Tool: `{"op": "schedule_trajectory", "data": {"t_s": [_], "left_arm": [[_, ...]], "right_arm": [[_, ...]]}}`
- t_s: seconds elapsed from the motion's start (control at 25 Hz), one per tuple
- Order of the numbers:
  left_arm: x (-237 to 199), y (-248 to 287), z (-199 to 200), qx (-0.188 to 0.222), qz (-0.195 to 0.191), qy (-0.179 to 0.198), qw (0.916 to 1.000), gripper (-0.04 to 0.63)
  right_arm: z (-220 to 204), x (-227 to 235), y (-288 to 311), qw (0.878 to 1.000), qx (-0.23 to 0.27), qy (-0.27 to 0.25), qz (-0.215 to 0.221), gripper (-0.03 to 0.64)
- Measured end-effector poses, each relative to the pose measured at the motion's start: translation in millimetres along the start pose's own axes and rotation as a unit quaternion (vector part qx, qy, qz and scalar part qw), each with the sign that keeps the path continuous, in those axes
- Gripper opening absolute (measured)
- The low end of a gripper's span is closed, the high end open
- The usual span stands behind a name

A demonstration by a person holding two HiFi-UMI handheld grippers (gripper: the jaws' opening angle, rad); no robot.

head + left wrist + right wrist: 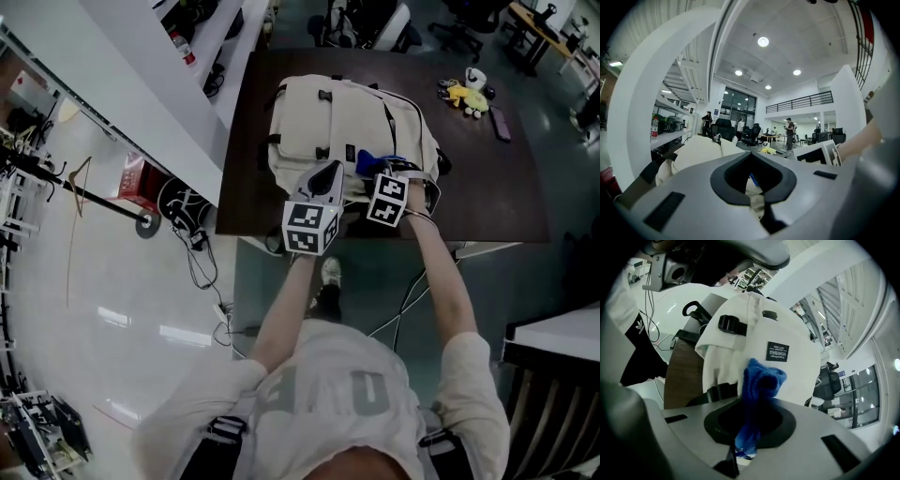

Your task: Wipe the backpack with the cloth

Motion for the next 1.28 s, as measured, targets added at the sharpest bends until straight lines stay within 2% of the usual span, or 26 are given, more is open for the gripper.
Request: {"op": "schedule_trajectory", "data": {"t_s": [0.24,0.44,0.68,0.8,0.88,1.0,1.16,1.28], "left_arm": [[12.7,-31.2,-5.9,-0.008,-0.001,0.0,1.0,0.003],[17.5,-39.6,-13.5,-0.016,-0.001,-0.01,0.9998,0.003],[27.4,-30.3,-16.6,-0.008,-0.013,-0.017,0.9997,0.003],[32.0,-12.6,-19.9,-0.011,-0.02,-0.024,0.9994,0.003],[37.5,5.5,-19.4,-0.011,-0.031,-0.022,0.9992,0.003],[41.2,39.7,-13.8,-0.004,-0.043,-0.019,0.9989,0.003],[39.0,83.3,-4.4,0.002,-0.052,-0.016,0.9985,0.003],[29.0,112.3,-2.8,0.005,-0.046,-0.019,0.9987,0.003]], "right_arm": [[0.1,-44.2,-6.0,1.0,-0.008,0.01,-0.004,0.041],[3.8,-56.7,-7.6,1.0,-0.017,-0.005,0.002,0.041],[3.9,-68.5,-8.2,1.0,-0.012,-0.021,0.007,0.041],[3.0,-64.6,-12.2,1.0,0.006,-0.012,0.015,0.041],[0.8,-52.5,-20.0,1.0,0.025,0.0,0.013,0.041],[-7.3,-17.3,-34.5,0.999,0.046,0.007,-0.013,0.041],[-29.7,51.9,-47.7,0.997,0.042,0.004,-0.066,0.041],[-48.5,107.2,-44.1,0.995,0.032,0.011,-0.09,0.041]]}}
Point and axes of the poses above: the fingertips, and each gripper's own axes: y forward along the fingers, x to its right, z out of its top, the point moved 6 cm from there along -y, backward along the fingers, and after that the axes turned 13 degrees about x, right-handed, at the moved point
